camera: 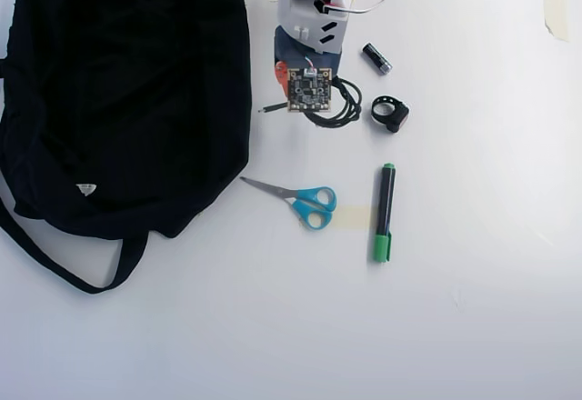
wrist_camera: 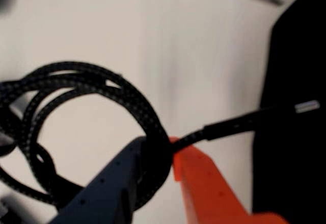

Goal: Put the cable into the black bag

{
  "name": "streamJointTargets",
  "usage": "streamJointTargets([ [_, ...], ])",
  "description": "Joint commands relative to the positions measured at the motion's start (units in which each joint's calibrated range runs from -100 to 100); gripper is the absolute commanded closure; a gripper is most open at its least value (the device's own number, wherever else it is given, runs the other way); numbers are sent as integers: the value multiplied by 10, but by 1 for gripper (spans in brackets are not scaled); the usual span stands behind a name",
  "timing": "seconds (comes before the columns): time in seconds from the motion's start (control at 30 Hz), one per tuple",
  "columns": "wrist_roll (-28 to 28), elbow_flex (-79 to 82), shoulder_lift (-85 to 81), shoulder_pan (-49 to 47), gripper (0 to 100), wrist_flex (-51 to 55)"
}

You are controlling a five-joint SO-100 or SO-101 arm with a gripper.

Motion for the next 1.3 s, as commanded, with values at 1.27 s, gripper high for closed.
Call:
streamJointTargets([
  [1.27,-76,-106,-14,455,98,-77],
])
